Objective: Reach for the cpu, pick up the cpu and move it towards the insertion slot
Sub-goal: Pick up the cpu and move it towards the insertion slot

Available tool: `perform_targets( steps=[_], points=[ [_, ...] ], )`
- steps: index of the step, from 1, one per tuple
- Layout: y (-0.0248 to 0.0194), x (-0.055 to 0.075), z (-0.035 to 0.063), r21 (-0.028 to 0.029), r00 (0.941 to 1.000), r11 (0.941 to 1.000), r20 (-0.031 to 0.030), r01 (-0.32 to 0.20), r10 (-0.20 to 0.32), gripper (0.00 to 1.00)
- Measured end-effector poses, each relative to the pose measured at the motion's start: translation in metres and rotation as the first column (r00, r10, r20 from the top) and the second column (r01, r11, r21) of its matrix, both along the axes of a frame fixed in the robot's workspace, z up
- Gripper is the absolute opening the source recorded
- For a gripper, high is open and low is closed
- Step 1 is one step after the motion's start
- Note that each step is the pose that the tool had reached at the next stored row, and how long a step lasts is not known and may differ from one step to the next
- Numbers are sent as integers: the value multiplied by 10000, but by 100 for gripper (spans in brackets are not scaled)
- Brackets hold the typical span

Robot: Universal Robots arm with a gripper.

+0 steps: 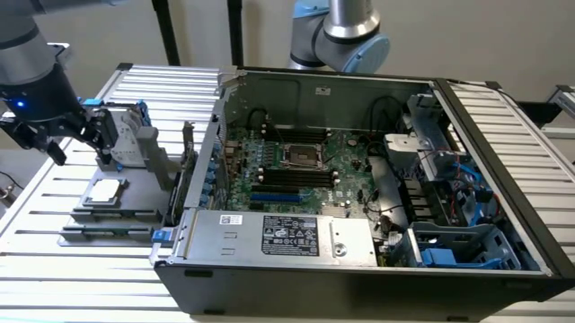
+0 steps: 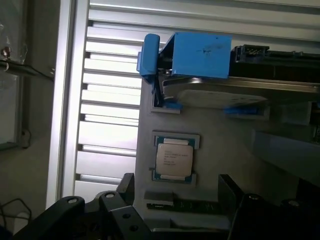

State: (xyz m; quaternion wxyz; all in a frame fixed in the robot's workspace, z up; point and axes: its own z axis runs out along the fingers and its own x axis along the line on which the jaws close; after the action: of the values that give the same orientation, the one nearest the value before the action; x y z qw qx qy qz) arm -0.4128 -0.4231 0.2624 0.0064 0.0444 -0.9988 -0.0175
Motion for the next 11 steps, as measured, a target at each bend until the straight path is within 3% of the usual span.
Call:
perform_targets(
  steps=[11],
  points=[
    [-4, 17, -200, 0, 9997, 9997, 0, 242, -242, 77]
  ],
)
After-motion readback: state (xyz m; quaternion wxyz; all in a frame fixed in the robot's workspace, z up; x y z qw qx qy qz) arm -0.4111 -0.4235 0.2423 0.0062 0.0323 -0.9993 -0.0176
